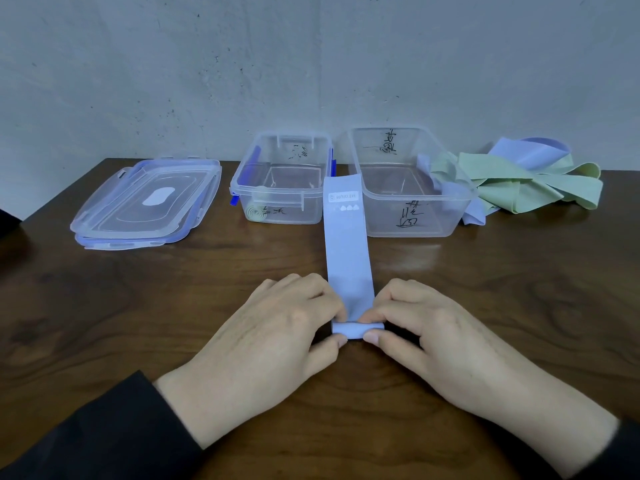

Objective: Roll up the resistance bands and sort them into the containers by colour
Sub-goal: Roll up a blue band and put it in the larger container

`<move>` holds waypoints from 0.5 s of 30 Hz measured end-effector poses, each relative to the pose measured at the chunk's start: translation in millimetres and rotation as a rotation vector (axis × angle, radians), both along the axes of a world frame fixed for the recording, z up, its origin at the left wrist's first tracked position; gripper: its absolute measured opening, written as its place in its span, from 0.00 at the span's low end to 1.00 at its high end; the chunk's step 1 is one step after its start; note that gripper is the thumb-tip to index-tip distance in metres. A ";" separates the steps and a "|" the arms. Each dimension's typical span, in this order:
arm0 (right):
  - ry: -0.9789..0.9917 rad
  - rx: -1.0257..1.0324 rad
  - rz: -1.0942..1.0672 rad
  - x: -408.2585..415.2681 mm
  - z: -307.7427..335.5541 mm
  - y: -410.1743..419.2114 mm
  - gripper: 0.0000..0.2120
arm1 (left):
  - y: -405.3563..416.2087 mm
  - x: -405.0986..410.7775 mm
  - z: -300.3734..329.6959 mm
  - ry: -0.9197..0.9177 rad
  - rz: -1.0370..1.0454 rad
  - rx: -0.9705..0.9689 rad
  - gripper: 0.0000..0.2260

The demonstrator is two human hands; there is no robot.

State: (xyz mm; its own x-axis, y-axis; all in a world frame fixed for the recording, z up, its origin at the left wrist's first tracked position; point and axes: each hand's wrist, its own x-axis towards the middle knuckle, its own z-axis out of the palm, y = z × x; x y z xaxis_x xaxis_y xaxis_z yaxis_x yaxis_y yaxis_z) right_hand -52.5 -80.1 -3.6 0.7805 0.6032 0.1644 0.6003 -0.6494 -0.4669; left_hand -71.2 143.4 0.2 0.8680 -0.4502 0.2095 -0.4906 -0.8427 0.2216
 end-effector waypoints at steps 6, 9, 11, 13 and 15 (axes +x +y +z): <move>0.015 0.011 -0.012 -0.6 0.6 0.0 0.10 | 0.1 -0.7 3.0 0.018 -0.005 0.005 0.15; 0.013 0.001 -0.001 0.6 0.1 0.2 0.07 | 0.0 -0.9 2.8 0.023 -0.003 0.004 0.16; 0.009 0.005 -0.002 -0.3 -0.1 0.4 0.06 | 0.1 -0.4 2.7 0.030 0.008 -0.007 0.16; 0.013 0.011 0.001 -1.5 0.0 0.0 0.07 | 0.5 -0.3 2.7 0.037 0.008 -0.014 0.15; 0.018 0.008 0.007 -1.8 0.0 0.0 0.08 | 0.8 -0.6 2.8 0.041 -0.004 -0.010 0.12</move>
State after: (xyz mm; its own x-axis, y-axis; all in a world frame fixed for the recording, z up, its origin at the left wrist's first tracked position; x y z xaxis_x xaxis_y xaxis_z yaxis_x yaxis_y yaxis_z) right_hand -54.3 -80.1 -3.6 0.7793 0.6071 0.1555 0.5961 -0.6416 -0.4826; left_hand -71.9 144.2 3.0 0.8740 -0.4521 0.1782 -0.4846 -0.8383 0.2499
